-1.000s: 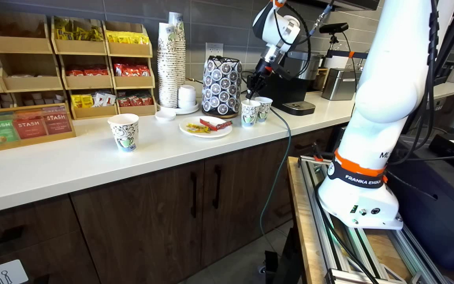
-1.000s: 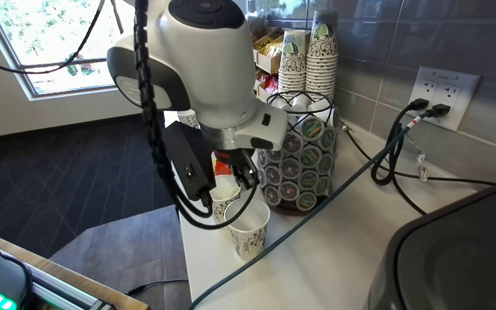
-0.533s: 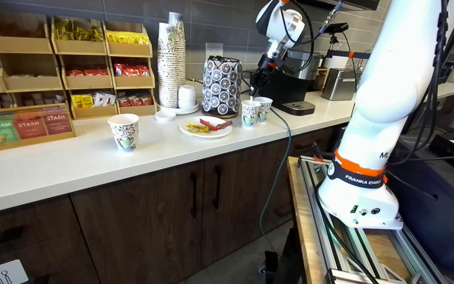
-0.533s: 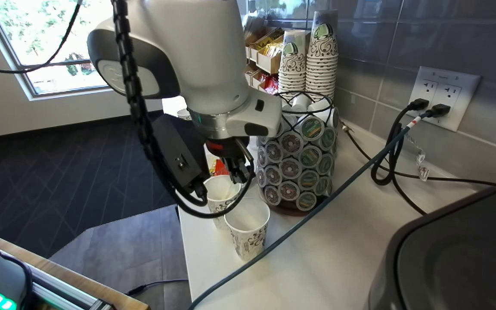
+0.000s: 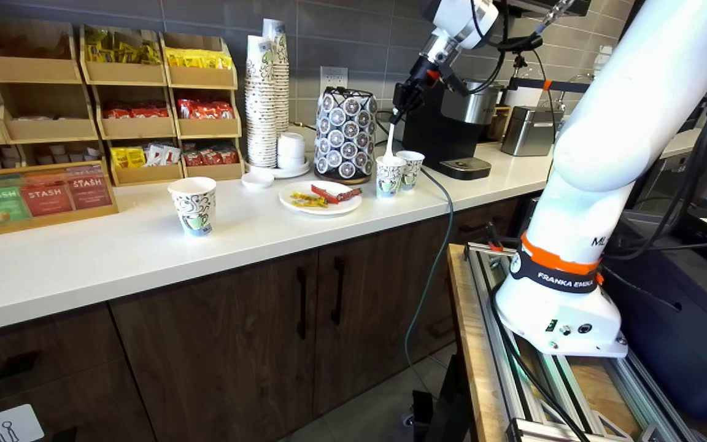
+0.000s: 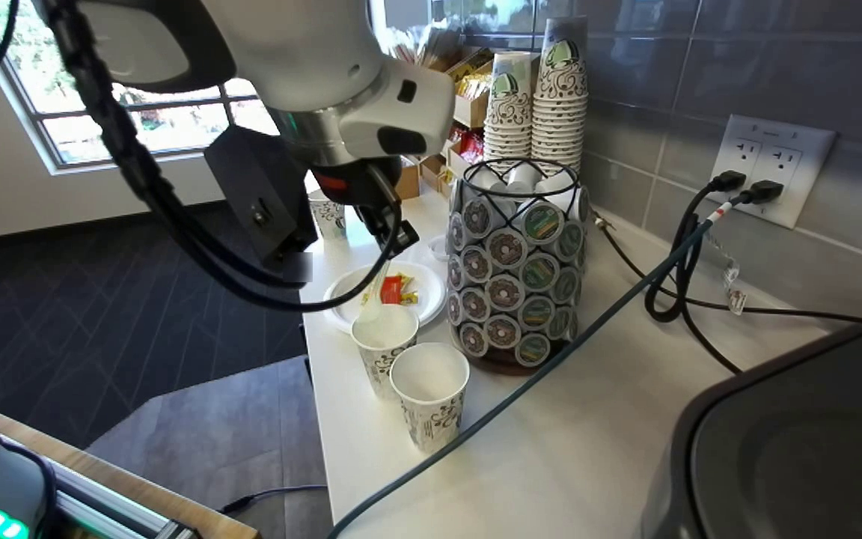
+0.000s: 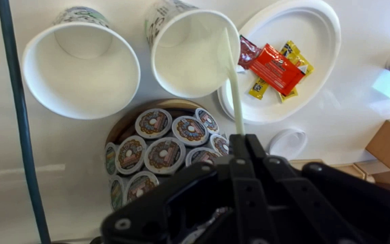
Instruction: Put the white spoon on the white plate
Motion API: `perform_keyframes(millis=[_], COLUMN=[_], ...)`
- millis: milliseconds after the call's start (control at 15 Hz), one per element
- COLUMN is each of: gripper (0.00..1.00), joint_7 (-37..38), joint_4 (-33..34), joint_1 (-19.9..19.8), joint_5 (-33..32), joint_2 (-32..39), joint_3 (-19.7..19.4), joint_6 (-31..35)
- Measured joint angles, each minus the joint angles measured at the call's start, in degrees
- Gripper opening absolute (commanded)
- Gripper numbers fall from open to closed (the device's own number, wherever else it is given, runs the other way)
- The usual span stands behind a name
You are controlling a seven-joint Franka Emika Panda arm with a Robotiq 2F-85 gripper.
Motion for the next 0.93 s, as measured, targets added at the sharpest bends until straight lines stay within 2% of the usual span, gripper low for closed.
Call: perform_keyframes(millis=[333, 600, 733, 933], gripper=[0.01, 0.01, 0.01, 0.01], joint_7=[5.95, 14.69, 19.61, 24.29], joint_4=[-2.60, -6.29, -9.02, -14.13], joint_1=[0.69, 1.96, 2.35, 3.68], joint_5=[-0.04, 0.20, 0.60, 3.55], joint_2=[-7.58, -12.44, -13.44, -13.68], joint_3=[-0.05, 0.03, 0.28, 0.35], joint_6=[-0.37, -0.19, 2.80, 11.63])
